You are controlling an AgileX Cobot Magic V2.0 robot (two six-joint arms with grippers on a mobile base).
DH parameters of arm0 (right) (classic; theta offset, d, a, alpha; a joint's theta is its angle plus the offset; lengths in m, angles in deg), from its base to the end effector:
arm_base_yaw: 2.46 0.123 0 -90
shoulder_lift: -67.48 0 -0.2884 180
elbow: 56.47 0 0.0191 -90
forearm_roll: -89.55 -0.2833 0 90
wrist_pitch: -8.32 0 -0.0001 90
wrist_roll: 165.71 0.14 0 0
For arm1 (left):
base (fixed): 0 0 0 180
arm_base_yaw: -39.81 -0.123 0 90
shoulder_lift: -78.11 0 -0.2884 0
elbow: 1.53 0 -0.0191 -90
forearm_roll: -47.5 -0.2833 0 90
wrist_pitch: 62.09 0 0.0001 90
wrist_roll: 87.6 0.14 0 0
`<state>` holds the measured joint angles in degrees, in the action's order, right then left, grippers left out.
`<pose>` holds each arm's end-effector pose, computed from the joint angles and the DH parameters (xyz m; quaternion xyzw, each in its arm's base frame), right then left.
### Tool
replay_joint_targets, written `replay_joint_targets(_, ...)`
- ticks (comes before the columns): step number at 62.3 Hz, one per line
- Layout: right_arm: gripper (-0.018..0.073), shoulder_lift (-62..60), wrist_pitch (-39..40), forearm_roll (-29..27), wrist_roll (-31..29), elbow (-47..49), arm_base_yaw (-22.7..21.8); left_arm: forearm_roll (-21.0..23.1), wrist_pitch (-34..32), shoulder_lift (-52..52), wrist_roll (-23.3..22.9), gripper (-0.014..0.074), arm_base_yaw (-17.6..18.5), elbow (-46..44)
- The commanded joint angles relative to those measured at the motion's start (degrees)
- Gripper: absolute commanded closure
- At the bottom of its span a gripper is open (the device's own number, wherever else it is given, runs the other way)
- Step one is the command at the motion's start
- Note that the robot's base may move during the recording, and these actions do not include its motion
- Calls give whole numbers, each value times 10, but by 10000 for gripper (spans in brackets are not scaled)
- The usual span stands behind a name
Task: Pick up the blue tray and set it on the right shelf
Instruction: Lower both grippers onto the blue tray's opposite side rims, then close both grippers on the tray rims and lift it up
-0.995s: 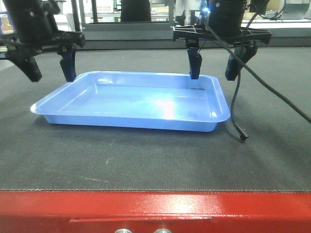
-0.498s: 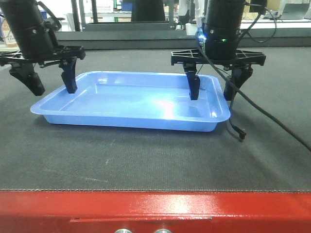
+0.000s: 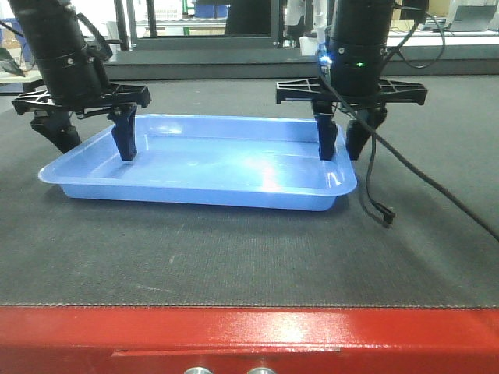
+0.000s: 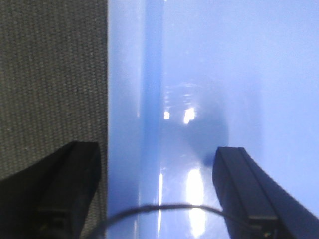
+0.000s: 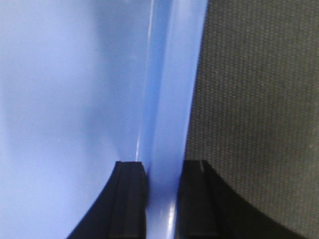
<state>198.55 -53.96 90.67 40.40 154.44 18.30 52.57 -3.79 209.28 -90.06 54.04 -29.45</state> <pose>0.4813 0.1799 0.1758 0.0430 0.9873 0.0522 0.1437 0.4959 -0.1366 0.1614 0.0843 0.9826 -0.0637 0.1525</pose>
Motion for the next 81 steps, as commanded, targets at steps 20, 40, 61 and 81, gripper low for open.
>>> replay_joint_targets(20, 503, -63, -1, 27, -7, 33, -3, 1, 43, -41, 2, 635, 2, -37)
replay_joint_targets(40, 503, -170, -18, 49, -52, 38, -2, -9, 134, -122, 2, 642, 2, -88)
replay_joint_targets(61, 503, -299, -35, 64, -58, -57, -2, -16, 184, -245, 0, 642, 27, -54)
replay_joint_targets(81, 503, -414, -25, 64, -58, -183, -1, -46, 184, -343, -29, 642, 84, 62)
